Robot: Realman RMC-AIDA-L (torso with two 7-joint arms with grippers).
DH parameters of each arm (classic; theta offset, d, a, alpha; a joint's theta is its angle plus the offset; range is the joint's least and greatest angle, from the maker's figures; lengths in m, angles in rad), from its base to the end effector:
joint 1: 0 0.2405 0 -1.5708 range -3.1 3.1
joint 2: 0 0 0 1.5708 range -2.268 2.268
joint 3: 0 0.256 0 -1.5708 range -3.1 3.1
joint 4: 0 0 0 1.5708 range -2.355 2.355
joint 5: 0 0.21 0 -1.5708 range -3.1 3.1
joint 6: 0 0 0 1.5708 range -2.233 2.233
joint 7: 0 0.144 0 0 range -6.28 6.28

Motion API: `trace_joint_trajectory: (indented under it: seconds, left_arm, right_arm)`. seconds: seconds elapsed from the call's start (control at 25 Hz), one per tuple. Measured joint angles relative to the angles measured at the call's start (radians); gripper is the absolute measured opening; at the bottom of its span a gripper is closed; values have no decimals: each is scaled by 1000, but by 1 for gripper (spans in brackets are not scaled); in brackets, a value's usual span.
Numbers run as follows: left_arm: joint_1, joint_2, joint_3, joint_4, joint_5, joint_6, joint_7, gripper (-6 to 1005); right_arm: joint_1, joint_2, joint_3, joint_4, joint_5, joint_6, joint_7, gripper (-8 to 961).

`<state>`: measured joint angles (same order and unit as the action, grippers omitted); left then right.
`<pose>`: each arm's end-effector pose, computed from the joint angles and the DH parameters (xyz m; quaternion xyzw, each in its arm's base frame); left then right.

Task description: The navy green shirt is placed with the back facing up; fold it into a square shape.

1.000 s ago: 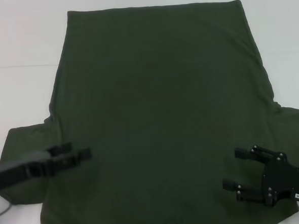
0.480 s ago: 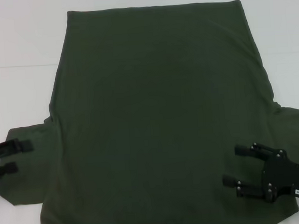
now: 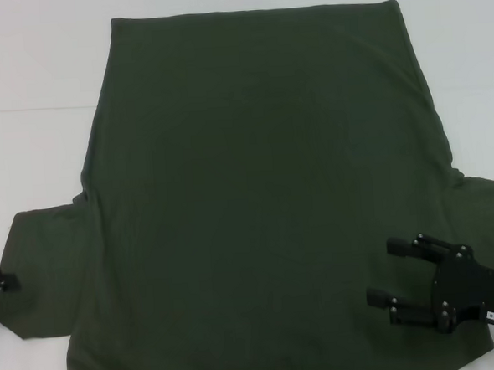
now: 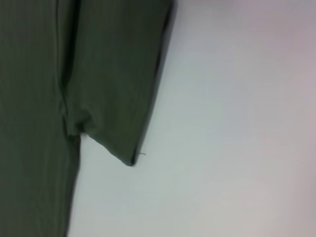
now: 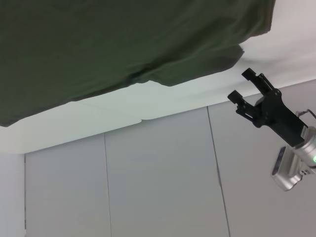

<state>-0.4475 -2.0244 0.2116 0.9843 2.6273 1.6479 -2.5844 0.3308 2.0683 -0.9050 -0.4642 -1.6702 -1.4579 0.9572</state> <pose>-0.3738 0.2785 0.1059 -0.5832 -0.7710 -0.1508 0.2064 0.3091 0.2728 -0.0316 -0.9257 0.1718 0.2696 0.2021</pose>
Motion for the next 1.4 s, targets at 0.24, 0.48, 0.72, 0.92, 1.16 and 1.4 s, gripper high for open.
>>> trace_joint_trajectory:
  seconds: [0.24,0.48,0.72,0.92,1.16,1.4]
  left_arm:
    - [-11,7,-9,-49,5,-24,-3,940]
    - [-13,11,-13,-77,16,-63,-6,935]
    - [-18,14,-20,-98,28,-75,-7,930]
    - [-25,15,-20,-116,35,-84,-7,925]
    - [-33,15,-20,-125,29,-92,-10,920]
    - [-44,17,-16,-145,31,-103,-12,915]
  right_arm:
    - [1,-1,0,-1,0,-2,0,885]
    - [0,-1,0,-1,0,-3,0,886]
    - [-2,-1,0,-1,0,-3,0,886]
    - [-1,-1,0,-1,0,-3,0,885]
    - [-1,1,0,-1,0,-3,0,885]
    - [-1,1,0,-1,0,-2,0,885]
